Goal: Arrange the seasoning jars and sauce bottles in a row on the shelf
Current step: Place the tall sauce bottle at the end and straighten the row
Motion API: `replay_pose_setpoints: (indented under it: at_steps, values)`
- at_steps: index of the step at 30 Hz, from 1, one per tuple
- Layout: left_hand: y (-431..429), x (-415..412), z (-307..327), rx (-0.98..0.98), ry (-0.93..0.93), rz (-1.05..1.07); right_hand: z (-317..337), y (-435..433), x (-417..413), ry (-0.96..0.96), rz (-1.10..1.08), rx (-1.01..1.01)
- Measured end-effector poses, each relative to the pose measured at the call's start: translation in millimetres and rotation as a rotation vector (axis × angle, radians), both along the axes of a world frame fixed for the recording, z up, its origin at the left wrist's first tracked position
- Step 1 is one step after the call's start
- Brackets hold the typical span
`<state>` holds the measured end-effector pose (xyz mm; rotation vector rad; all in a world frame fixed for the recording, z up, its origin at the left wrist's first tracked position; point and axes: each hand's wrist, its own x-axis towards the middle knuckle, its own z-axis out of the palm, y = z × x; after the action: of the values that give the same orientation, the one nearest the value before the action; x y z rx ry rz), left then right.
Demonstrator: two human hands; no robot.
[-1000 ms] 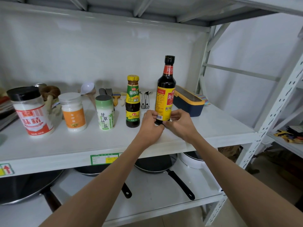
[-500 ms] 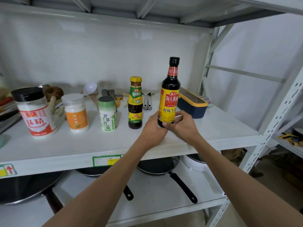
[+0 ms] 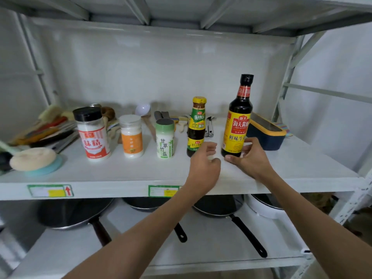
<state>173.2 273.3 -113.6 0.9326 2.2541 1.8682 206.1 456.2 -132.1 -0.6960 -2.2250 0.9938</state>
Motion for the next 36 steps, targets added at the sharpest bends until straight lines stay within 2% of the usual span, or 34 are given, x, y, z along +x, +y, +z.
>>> replay_pose_setpoints:
  at_steps: [3, 7, 11, 15, 27, 32, 34, 36]
  values:
    - [-52, 1, -8, 0.014, 0.056, 0.067, 0, -6, 3, 0.022, 0.001, 0.003]
    - [-120, -27, -17, 0.016, 0.123, 0.286, 7, -11, 2, -0.028, 0.045, 0.021]
    - [-167, -61, -17, -0.153, 0.133, 0.481, 11, -17, -4, 0.004, 0.062, -0.008]
    - [-181, -79, -21, -0.304, 0.051, 0.460, 20, -15, 0, -0.009, 0.056, -0.004]
    - [-187, -85, -26, -0.308, 0.084, 0.446, 21, 37, 46, -0.111, -0.200, 0.021]
    - [-185, -85, -26, -0.333, 0.095, 0.461, 21, 36, 51, -0.167, -0.183, -0.028]
    - [-185, -87, -24, -0.348, 0.080, 0.462, 22, 21, 50, -0.113, -0.262, -0.087]
    - [-185, -92, -21, -0.366, 0.061, 0.477, 22, -1, 48, 0.077, -0.349, -0.046]
